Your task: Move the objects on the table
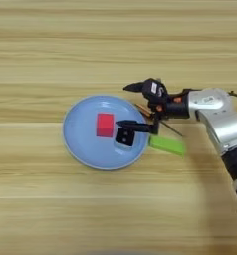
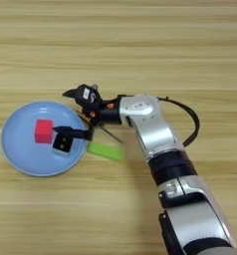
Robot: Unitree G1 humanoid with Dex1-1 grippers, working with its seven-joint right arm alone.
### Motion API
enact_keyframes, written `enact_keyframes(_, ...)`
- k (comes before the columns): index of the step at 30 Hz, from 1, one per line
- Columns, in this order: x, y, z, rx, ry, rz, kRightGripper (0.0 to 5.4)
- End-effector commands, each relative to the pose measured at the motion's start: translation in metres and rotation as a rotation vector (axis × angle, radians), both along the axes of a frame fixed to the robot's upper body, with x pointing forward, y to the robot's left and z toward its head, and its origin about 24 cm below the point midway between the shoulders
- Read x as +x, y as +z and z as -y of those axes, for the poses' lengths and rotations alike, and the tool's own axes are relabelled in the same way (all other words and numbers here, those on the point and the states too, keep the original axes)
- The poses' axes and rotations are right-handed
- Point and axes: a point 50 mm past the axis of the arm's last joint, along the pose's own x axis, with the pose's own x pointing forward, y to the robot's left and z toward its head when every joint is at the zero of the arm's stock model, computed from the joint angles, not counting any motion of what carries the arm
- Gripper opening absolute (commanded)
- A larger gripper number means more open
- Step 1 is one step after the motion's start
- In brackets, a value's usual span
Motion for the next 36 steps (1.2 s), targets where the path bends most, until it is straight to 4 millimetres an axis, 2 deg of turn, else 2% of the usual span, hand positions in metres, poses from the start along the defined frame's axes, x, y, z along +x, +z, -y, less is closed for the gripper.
enact_keyframes(1, 0.019, 0.045, 0.011, 0.027, -0.056, 0.162, 5.35)
enact_keyframes(11, 0.029, 0.053, 0.037, 0.037, -0.152, 0.171, 5.35)
enact_keyframes(19, 0.032, 0.051, 0.062, 0.003, -0.209, 0.147, 5.35)
enact_keyframes(32, 0.030, 0.042, 0.077, -0.037, -0.234, 0.119, 5.35)
enact_keyframes(36, 0.026, 0.029, 0.079, -0.082, -0.227, 0.086, 5.35)
